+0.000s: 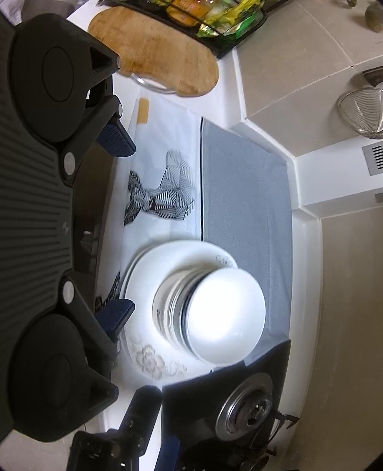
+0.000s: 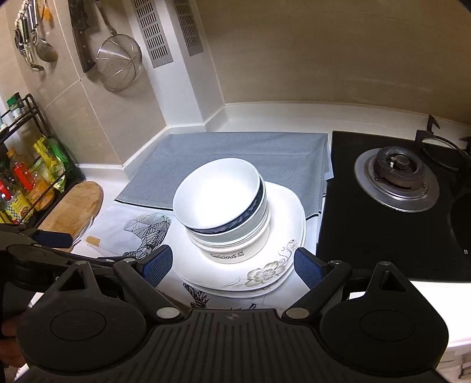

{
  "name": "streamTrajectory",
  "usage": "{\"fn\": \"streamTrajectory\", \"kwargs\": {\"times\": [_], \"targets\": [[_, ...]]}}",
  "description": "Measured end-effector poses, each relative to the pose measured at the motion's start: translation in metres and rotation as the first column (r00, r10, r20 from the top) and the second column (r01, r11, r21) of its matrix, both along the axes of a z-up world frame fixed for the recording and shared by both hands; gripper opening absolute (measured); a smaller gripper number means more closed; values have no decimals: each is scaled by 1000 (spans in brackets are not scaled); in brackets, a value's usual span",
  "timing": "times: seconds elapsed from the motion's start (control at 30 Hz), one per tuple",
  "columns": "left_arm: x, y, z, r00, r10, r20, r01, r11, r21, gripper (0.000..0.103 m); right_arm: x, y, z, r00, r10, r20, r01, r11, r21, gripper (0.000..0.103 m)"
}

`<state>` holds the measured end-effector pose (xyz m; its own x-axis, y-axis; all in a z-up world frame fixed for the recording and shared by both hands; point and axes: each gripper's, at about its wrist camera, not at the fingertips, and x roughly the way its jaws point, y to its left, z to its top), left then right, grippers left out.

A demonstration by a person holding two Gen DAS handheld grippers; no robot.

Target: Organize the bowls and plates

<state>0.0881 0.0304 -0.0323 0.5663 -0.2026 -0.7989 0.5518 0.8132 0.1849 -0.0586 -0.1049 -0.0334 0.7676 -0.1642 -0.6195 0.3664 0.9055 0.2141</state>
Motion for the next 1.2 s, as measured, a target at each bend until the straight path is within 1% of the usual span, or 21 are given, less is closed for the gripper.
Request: {"fn": "streamTrajectory", "kwargs": {"times": [0.07, 0.13, 0.37, 0.57, 0.63, 0.87, 1.2], "targets": [[4, 5, -1, 1000, 8, 8, -8, 1000, -4, 103, 5, 5, -1, 1000, 3, -17, -3, 1000, -9, 91], [7, 7, -1, 1000, 8, -9, -8, 1000, -11, 103, 7, 9, -2, 1000, -1, -28, 0, 1000, -12, 91], [9, 6, -6, 1000, -14, -24, 14, 1000, -12, 103, 11, 12, -4, 999, -28, -44, 27, 1000, -14, 91], [12, 4, -9, 999, 5, -34, -6, 1000, -12, 103, 13, 14, -5, 998, -23, -58, 22, 1000, -14, 91], [12, 2, -9, 999, 0, -40, 0, 1000, -14, 103, 11, 13, -4, 998, -29, -54, 28, 1000, -13, 91], [9, -4, -5, 1000, -17, -12, 17, 1000, -9, 103, 9, 7, -3, 998, -51, -42, 51, 999, -5, 91], [9, -7, -6, 1000, -15, -8, 15, 1000, -5, 103, 11, 5, -3, 998, -46, -45, 46, 999, -2, 91]]}}
